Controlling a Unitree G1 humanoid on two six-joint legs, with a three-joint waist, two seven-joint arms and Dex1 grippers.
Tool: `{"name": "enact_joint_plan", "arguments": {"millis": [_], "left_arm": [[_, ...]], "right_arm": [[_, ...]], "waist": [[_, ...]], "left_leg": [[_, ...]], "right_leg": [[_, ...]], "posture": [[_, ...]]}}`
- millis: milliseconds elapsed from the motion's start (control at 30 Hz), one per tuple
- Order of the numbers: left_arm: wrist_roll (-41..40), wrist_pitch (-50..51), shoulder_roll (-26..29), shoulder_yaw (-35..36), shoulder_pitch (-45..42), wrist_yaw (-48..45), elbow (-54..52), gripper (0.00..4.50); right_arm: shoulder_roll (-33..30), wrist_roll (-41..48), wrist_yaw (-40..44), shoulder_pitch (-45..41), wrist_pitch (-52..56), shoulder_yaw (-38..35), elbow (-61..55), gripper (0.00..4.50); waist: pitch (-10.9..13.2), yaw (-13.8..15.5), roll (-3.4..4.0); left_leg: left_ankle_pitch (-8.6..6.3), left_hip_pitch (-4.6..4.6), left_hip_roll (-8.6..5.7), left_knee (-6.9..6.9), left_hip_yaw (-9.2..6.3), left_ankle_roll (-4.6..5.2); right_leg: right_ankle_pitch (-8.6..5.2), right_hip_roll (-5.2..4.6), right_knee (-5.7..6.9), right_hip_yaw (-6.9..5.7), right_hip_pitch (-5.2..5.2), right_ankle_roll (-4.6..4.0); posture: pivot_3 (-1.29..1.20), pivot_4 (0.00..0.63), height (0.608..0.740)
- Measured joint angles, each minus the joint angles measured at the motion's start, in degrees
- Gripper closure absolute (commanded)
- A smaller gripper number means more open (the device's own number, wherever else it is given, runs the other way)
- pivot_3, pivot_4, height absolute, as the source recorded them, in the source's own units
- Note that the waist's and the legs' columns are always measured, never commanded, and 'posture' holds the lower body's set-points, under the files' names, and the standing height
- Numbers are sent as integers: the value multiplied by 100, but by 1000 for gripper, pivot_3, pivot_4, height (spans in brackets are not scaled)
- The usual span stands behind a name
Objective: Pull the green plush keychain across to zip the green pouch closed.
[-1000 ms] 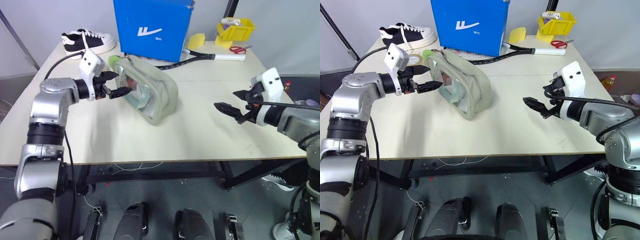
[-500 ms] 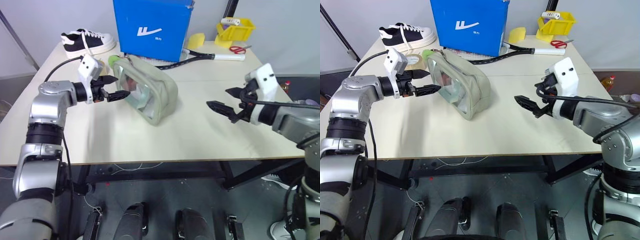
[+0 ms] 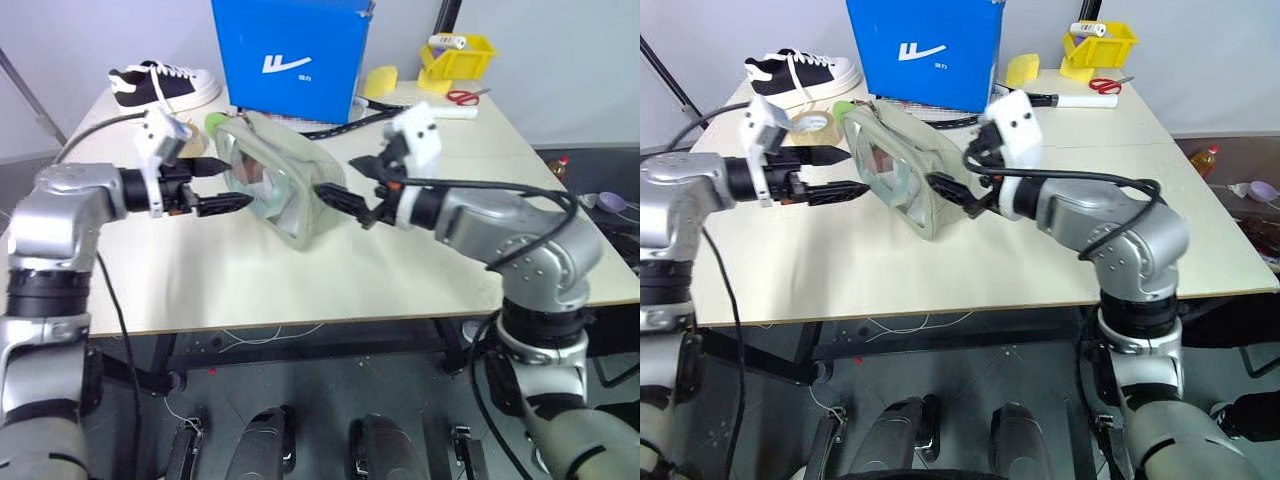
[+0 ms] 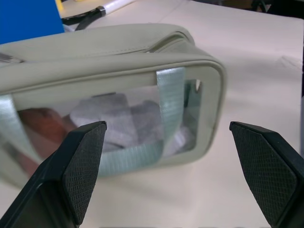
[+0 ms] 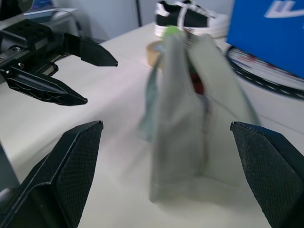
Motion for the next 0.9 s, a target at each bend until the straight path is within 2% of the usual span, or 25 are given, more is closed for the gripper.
{"name": "enact_joint_plan", "arguments": {"millis": [333, 433, 667, 733, 900], "left_arm": [[-432, 426, -43, 392, 166, 738, -435, 68], [-573, 481, -98, 394, 307, 853, -609, 0], [-601, 421, -168, 337, 286, 969, -549, 0], [-592, 381, -209, 299, 242, 965, -460, 0], [-578, 231, -216, 163, 189, 904, -243, 0]], "right_arm": [[315, -1680, 105, -273, -1428, 1286, 1661, 36], [514, -1873, 237, -264, -1681, 1386, 1863, 828], [454, -2014, 572, -90, -1828, 1376, 1777, 4249], [100, -2037, 782, -8, -1843, 1342, 1650, 4383], [-1376, -2101, 1781, 373, -2390, 984, 1536, 4383]], "waist": [[0, -13, 0], [0, -10, 0], [0, 16, 0], [0, 39, 0], [1, 77, -2]], "left_leg": [[29, -2, -8, -5, 4, 8], [30, -5, -8, -10, 4, 5], [32, -6, -10, -9, 5, 4], [33, -6, -13, -6, 5, 6], [34, -6, -22, -7, 5, 11]], "right_leg": [[13, 1, 4, 3, -9, 0], [14, 1, 10, 3, -16, 0], [15, 1, 10, 3, -16, 2], [17, -1, 7, 2, -12, 5], [18, -10, -8, 3, -7, 7]], "posture": [[0, 150, 740], [0, 150, 740], [0, 150, 740], [0, 150, 740], [0, 150, 740]]}}
